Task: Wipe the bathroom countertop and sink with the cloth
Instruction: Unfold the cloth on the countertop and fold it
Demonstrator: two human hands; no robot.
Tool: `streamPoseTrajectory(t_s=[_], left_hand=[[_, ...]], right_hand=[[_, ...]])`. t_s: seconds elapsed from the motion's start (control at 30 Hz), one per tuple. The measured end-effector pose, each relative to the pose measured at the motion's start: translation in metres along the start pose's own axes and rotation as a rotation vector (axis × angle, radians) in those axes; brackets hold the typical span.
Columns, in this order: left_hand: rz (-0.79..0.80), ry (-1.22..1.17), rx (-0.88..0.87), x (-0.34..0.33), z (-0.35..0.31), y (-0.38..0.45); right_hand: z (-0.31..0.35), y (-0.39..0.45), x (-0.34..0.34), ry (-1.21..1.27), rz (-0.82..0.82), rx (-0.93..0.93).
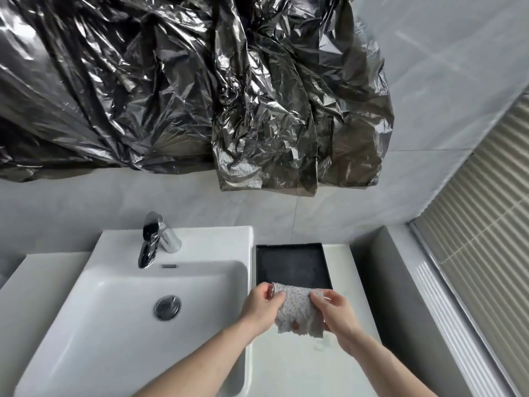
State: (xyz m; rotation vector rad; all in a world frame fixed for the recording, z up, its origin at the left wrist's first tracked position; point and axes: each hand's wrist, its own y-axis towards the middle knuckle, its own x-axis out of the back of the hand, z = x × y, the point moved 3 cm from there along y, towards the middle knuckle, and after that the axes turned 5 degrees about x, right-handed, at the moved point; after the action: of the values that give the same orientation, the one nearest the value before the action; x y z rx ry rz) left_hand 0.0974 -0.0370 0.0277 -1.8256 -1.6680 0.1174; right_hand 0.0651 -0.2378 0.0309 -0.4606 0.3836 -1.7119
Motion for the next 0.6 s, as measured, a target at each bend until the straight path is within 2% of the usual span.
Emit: streamPoseTrajectory(t_s=[0.07, 0.2, 0.3, 0.47, 0.53, 0.6], left_hand=[[0.014, 0.09, 0.011, -0.003, -0.01, 0.014], [0.024, 0.191, 0.092, -0.01, -0.02, 0.051], [-0.014, 0.185, 0.104, -0.013, -0.032, 0.079], [-0.028, 0.145, 0.101, -0.021, -0.043, 0.122], [-0.026, 0.2, 0.115, -0.023, -0.037, 0.133], [-0.004, 0.388, 0.1, -0.023, -0.027, 0.134]], right_hand=[[-0.003, 0.022, 0.0, -0.035, -0.04, -0.002], [-0.002, 0.064, -0.003, -0.091, -0.018, -0.044], [0.004, 0.099, -0.003, -0.109, -0.033, -0.051], [0.02, 0.145, -0.009, -0.176, -0.083, 0.036], [0.016, 0.154, -0.012, -0.336, -0.076, 0.064], [0.003, 0.159, -0.013, -0.645, -0.02, 0.072]])
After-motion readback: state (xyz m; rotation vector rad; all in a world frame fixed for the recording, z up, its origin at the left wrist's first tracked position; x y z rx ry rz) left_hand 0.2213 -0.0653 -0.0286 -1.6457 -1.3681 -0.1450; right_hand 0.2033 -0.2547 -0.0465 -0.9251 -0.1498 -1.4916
